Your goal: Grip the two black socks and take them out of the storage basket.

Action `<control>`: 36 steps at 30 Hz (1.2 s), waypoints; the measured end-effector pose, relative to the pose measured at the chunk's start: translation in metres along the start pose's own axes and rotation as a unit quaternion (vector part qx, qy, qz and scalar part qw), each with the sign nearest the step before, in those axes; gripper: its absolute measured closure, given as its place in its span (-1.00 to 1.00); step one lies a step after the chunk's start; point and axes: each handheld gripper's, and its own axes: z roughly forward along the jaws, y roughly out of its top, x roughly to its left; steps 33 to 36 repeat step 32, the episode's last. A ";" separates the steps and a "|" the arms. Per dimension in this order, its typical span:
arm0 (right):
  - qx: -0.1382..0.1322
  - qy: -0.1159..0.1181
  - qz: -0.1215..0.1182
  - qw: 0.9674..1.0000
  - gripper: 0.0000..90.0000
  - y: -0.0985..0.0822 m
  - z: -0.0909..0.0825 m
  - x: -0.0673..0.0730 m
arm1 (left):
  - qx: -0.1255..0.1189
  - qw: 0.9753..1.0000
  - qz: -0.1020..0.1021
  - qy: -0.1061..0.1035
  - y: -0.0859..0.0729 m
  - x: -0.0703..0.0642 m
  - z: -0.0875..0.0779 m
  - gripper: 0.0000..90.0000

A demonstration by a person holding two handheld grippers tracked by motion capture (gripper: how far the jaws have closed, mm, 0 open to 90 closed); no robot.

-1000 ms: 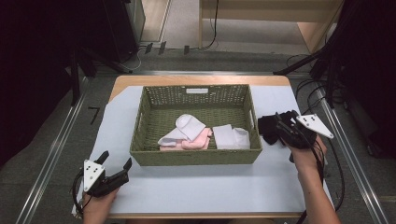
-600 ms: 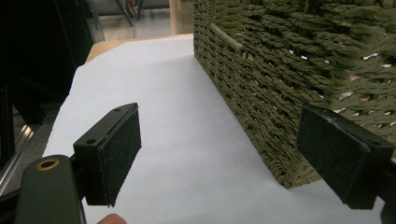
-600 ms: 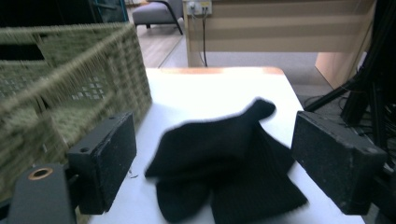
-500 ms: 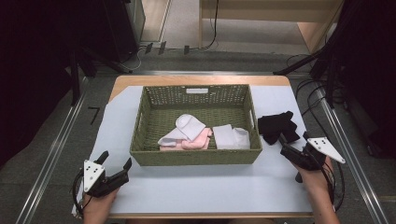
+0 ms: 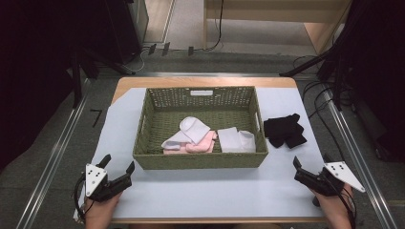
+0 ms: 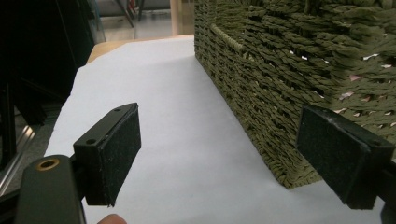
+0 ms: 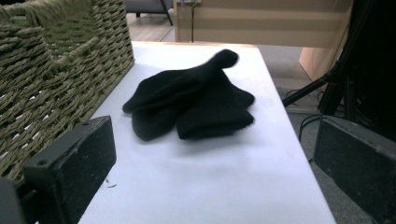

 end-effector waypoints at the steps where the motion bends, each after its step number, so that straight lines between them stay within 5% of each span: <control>1: -0.002 0.000 0.004 1.000 -1.00 -0.001 -0.003 -0.002 | -0.001 1.000 0.000 0.000 0.000 0.000 0.000 -0.65; 13: -0.023 0.005 0.017 1.000 -1.00 -0.015 -0.030 -0.020 | -0.005 1.000 0.001 0.004 -0.001 0.000 -0.001 -0.66; 19: -0.013 0.010 0.018 1.000 -1.00 -0.020 -0.028 -0.022 | -0.006 1.000 0.000 0.001 -0.001 0.000 -0.002 -0.66; 29: 0.024 -0.017 0.003 1.000 -1.00 -0.019 -0.020 -0.017 | -0.002 1.000 0.001 0.003 0.000 -0.001 -0.001 -0.66; 36: 0.024 -0.014 0.003 1.000 -1.00 -0.019 -0.020 -0.017 | -0.004 1.000 0.004 0.005 -0.001 -0.001 -0.001 -0.65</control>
